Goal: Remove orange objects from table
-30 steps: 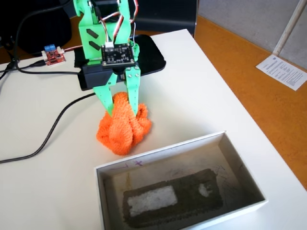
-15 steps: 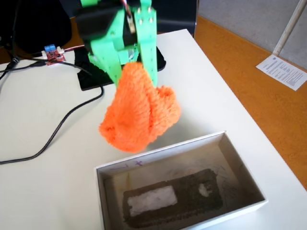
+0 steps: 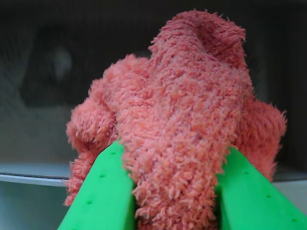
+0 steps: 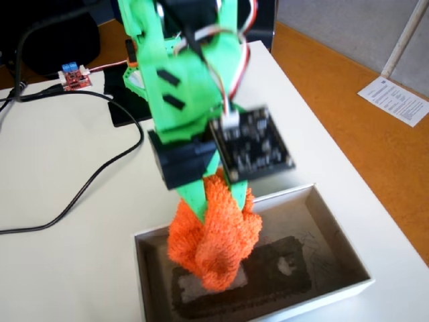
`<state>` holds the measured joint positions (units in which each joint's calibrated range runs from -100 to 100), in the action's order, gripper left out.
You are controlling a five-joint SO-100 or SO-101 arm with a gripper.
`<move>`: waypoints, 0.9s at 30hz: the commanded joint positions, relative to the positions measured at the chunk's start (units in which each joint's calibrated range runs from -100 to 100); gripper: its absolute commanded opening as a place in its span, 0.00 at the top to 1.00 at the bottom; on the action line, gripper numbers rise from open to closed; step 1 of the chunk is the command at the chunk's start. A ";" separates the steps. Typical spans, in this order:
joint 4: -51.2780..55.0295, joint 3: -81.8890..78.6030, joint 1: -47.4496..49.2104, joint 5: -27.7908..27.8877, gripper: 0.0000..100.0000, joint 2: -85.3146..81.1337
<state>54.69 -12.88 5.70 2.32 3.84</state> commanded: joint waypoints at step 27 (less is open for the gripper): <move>-2.04 11.14 -1.08 3.66 1.00 -4.47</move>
<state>54.20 -1.55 2.91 5.54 3.84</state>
